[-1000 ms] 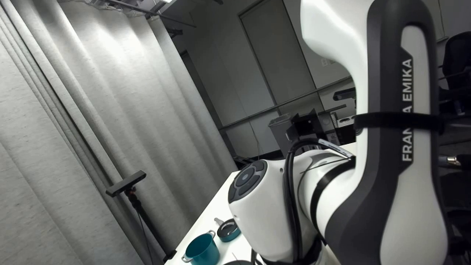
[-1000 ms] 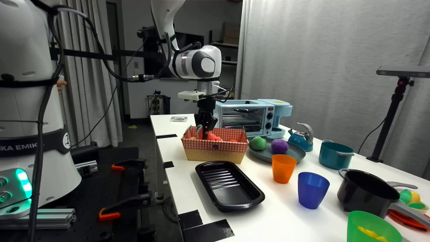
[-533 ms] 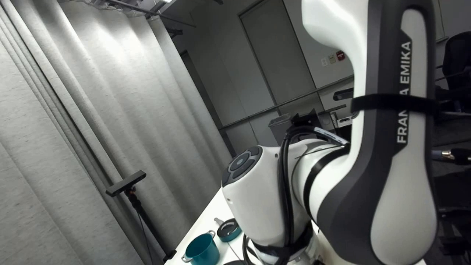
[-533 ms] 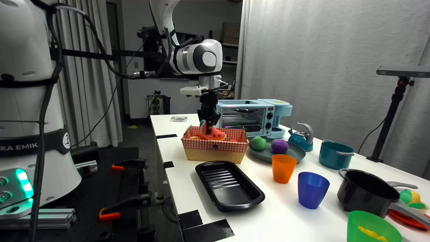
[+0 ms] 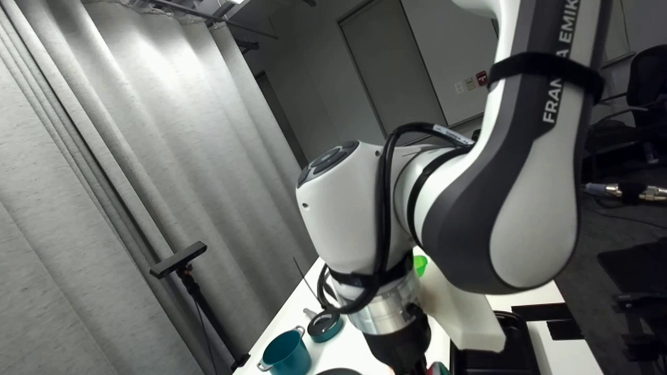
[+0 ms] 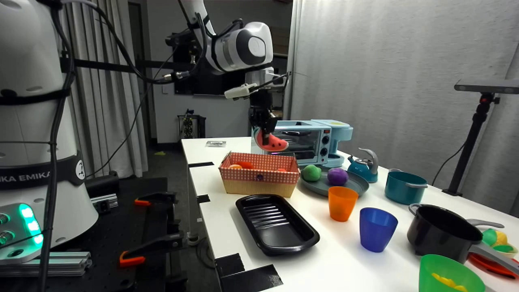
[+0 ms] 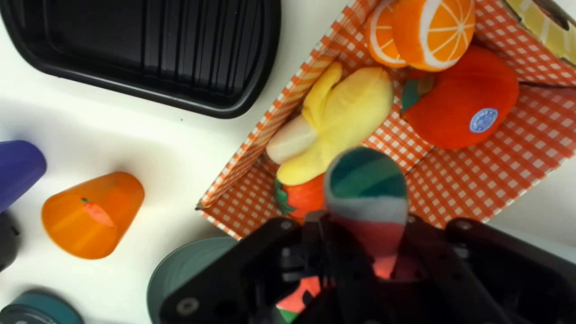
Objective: Put the watermelon plushy in the box on the tray
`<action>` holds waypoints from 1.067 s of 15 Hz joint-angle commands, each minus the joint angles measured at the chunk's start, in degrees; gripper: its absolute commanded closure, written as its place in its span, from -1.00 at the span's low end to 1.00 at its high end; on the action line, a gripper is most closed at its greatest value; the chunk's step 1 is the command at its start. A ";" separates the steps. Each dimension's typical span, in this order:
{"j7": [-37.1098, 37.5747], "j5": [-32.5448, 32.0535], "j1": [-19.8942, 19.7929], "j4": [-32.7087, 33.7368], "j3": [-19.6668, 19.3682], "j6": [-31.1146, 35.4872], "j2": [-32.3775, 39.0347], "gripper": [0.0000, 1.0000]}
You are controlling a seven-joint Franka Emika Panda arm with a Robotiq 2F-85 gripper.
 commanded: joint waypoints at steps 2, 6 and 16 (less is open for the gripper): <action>6.03 -5.16 -2.26 -3.73 -1.34 -0.30 -6.59 0.93; 9.99 -8.31 -5.32 -5.58 -1.89 -0.17 -8.99 0.93; 16.23 -12.58 -10.61 -6.99 -3.20 0.24 -7.50 0.93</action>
